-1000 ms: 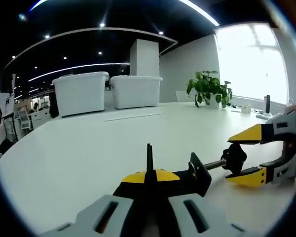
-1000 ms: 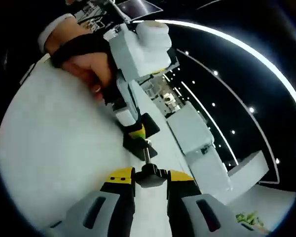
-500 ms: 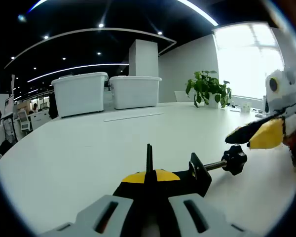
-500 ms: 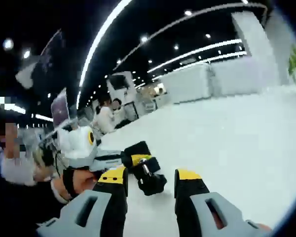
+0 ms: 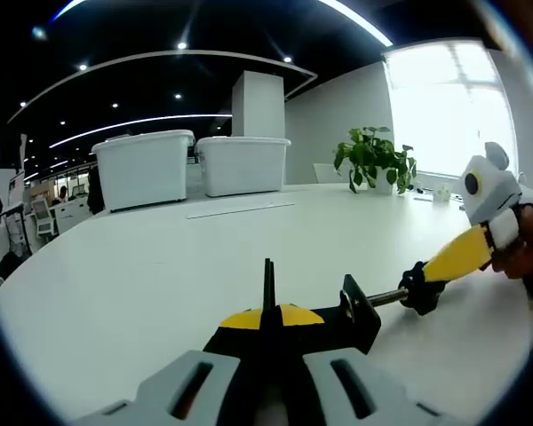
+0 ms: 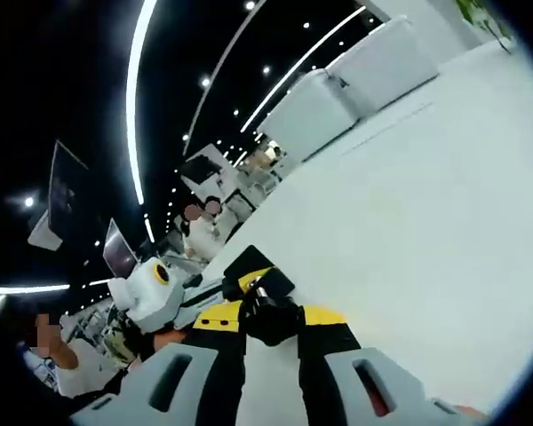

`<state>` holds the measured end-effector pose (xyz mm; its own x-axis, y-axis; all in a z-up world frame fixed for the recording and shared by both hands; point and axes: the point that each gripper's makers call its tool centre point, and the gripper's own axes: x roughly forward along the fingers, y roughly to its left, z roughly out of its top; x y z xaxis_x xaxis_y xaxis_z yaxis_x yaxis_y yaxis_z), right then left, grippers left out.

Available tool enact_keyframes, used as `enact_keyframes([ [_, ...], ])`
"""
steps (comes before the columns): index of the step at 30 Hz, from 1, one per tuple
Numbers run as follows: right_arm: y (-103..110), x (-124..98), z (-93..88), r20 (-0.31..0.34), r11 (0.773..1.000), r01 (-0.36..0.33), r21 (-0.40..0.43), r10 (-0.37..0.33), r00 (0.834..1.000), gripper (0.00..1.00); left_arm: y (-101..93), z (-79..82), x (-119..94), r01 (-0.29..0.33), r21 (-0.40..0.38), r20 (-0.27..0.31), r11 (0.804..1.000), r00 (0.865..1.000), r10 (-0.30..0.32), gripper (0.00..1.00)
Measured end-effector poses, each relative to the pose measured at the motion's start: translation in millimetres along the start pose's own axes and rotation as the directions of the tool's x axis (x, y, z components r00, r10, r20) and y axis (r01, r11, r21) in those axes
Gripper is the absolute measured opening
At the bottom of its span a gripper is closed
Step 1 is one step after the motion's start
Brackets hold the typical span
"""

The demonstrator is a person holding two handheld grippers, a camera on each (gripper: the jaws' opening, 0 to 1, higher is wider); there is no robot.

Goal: Clamp the fixed fixture on the desktop, loosen the retaining clip, secure it to the edge of the desk, and tighten the retaining clip.

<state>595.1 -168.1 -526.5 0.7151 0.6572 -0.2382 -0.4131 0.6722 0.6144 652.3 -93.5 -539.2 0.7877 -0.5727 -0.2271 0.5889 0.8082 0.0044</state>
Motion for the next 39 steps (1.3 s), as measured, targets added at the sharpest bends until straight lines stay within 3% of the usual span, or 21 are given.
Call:
enact_keyframes([
  [2,1,0,0.9,-0.003,0.995,0.009,-0.1,-0.01,1.0,0.2,-0.5,0.0,1,0.003,-0.001,0.0,1.0,1.0,-0.003,0.05],
  [4,4,0,1.4,-0.001,0.975,0.028,-0.219,-0.029,1.0,0.2,-0.2,-0.1,1,0.003,-0.002,0.0,1.0,1.0,-0.003,0.05],
  [5,6,1,1.9,0.003,0.952,0.037,-0.302,-0.038,0.999,0.2,-0.1,-0.2,1,0.003,-0.002,0.0,1.0,1.0,-0.003,0.05],
  [7,12,-1,-2.5,0.0,0.927,0.051,-0.371,-0.055,0.998,0.2,-0.2,-0.2,1,0.004,-0.002,0.0,1.0,1.0,-0.004,0.05],
  [9,11,0,1.2,0.004,0.875,0.068,-0.48,-0.075,0.997,0.2,-0.2,-0.2,1,0.003,-0.002,0.001,1.0,1.0,-0.003,0.05],
  [11,18,-1,-2.4,0.017,0.788,0.088,-0.61,-0.098,0.995,0.2,-0.3,-0.3,0,0.003,-0.002,0.001,1.0,1.0,-0.003,0.05],
  [12,18,-1,-2.1,0.023,0.755,0.096,-0.649,-0.107,0.994,0.2,-0.5,-0.3,0,0.003,-0.002,0.001,1.0,1.0,-0.003,0.05],
  [16,22,1,-2.8,0.064,0.549,0.138,-0.824,-0.152,0.986,0.2,-0.8,-0.3,0,0.002,-0.004,0.0,1.0,1.0,-0.002,0.05],
  [17,23,2,-2.0,0.08,0.464,0.146,-0.874,-0.159,0.984,0.2,-0.8,-0.2,0,0.001,-0.004,0.0,1.0,1.0,-0.001,0.05],
  [20,25,3,-4.5,0.111,0.285,0.157,-0.945,-0.172,0.979,0.2,-0.8,-0.2,-1,0.0,-0.005,0.0,1.0,1.0,0.0,0.05],
  [23,27,3,-7.2,0.134,0.15,0.162,-0.975,-0.185,0.974,0.19,-0.8,-0.1,-1,0.0,-0.006,0.0,1.0,1.0,0.0,0.05],
  [24,27,3,-7.4,0.137,0.129,0.163,-0.978,-0.189,0.972,0.19,-0.9,-0.1,-1,-0.001,-0.006,0.0,1.0,1.0,0.001,0.05],
  [27,27,4,-8.3,0.15,0.003,0.154,-0.988,-0.197,0.969,0.19,-0.9,0.1,-1,-0.001,-0.006,0.0,1.0,1.0,0.001,0.05],
  [29,26,5,-8.8,0.162,-0.065,0.152,-0.986,-0.205,0.965,0.19,-0.9,0.2,-1,-0.001,-0.006,0.0,1.0,1.0,0.001,0.05],
  [31,25,6,-9.1,0.166,-0.072,0.154,-0.985,-0.207,0.964,0.19,-0.9,0.3,-1,0.0,-0.005,0.0,1.0,1.0,0.0,0.05],
  [35,25,5,-6.3,0.138,-0.027,0.135,-0.99,-0.187,0.973,0.2,-0.5,0.4,-1,-0.002,-0.006,0.0,1.0,1.0,0.002,0.05],
  [36,25,5,-7.0,0.11,0.021,0.115,-0.993,-0.174,0.979,0.2,-0.5,0.4,-1,-0.002,-0.005,0.0,1.0,1.0,0.002,0.05],
  [37,26,4,-4.8,0.095,0.097,0.111,-0.989,-0.161,0.982,0.2,-0.4,0.4,-1,-0.001,-0.005,0.0,1.0,1.0,0.001,0.05],
  [38,30,3,-2.6,0.077,0.233,0.106,-0.967,-0.129,0.989,0.21,-0.8,0.4,-1,0.002,-0.005,0.0,1.0,1.0,-0.002,0.05],
  [39,32,1,4.2,0.069,0.384,0.103,-0.918,-0.102,0.992,0.25,-0.9,0.5,-1,0.002,-0.004,0.0,1.0,1.0,-0.002,0.05],
])
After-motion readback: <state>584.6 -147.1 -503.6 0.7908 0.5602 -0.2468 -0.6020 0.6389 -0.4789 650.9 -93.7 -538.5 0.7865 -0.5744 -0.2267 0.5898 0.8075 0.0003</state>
